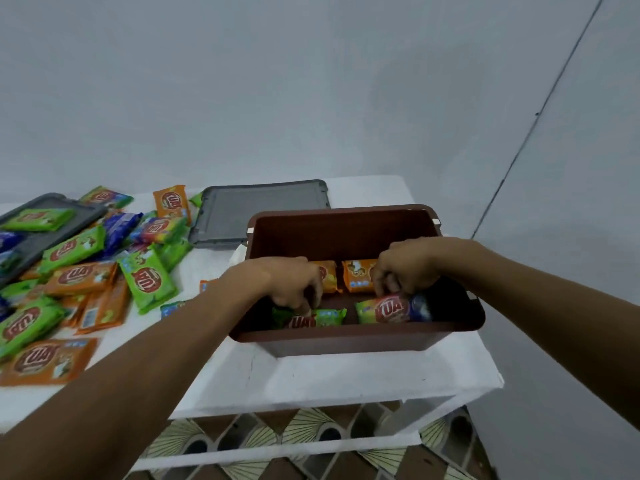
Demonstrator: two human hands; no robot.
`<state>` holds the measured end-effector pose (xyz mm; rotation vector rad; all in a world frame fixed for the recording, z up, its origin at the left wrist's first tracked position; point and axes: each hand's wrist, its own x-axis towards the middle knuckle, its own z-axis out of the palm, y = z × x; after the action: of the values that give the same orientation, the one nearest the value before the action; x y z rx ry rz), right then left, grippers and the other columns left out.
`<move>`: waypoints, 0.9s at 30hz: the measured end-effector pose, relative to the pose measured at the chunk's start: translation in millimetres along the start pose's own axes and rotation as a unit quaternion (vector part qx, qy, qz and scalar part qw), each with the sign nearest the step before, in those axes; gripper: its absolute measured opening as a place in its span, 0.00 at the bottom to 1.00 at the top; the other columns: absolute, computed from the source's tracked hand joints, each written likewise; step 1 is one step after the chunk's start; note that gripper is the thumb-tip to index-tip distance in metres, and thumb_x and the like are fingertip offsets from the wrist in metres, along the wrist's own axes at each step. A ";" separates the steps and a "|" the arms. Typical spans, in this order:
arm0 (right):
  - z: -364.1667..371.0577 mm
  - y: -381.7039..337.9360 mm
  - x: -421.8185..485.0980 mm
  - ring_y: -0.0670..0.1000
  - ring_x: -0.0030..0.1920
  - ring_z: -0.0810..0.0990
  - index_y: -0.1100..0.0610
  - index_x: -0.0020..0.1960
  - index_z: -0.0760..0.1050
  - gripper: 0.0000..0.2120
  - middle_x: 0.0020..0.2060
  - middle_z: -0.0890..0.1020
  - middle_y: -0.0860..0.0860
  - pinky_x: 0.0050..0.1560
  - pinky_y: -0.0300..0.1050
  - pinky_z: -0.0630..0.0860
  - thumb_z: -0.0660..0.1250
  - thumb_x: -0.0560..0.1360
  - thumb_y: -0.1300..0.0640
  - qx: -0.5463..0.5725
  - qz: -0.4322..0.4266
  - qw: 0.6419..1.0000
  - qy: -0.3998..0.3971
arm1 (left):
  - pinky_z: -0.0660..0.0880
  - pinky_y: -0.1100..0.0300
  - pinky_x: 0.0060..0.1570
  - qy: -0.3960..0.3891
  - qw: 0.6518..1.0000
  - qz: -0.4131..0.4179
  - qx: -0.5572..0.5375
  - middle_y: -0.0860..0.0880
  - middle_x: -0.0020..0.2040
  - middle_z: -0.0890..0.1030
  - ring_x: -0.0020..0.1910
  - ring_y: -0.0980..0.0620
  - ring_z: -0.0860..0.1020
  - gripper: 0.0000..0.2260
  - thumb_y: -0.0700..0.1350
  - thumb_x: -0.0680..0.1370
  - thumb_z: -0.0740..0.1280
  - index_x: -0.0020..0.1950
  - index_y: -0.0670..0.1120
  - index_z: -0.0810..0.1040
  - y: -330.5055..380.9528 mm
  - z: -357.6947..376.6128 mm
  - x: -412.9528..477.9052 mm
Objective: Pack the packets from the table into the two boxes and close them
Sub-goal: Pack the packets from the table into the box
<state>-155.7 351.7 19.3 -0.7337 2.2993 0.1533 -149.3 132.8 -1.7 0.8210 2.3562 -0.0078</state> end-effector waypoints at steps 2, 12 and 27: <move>5.4 0.1 3.0 0.48 0.53 0.72 0.47 0.57 0.78 0.16 0.41 0.71 0.39 0.53 0.49 0.74 0.69 0.74 0.62 0.001 -0.006 1.000 -0.009 | 0.72 0.58 0.48 -0.002 1.000 -0.004 0.014 0.60 0.41 0.71 0.46 0.57 0.72 0.14 0.48 0.75 0.71 0.61 0.52 0.79 1.5 2.1 1.6; 8.1 4.0 1.1 0.45 0.55 0.63 0.45 0.66 0.75 0.18 0.39 0.66 0.32 0.46 0.41 0.64 0.67 0.77 0.56 -0.026 -0.048 0.998 -0.015 | 0.76 0.55 0.49 -0.022 0.999 -0.007 0.023 0.59 0.42 0.71 0.48 0.54 0.75 0.10 0.45 0.74 0.72 0.55 0.51 0.79 2.2 5.9 3.5; 17.0 0.9 10.0 0.55 0.66 0.72 0.40 0.74 0.63 0.26 0.70 0.70 0.49 0.62 0.53 0.71 0.64 0.77 0.53 -0.171 0.044 0.976 0.123 | 0.72 0.53 0.47 0.104 0.967 -0.079 0.218 0.48 0.60 0.77 0.54 0.46 0.78 0.14 0.52 0.80 0.62 0.63 0.50 0.75 -5.4 3.8 4.3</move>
<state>-152.0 353.0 0.0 -0.8634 2.5772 0.5375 -152.7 130.1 -8.2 0.8658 2.6585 -0.5494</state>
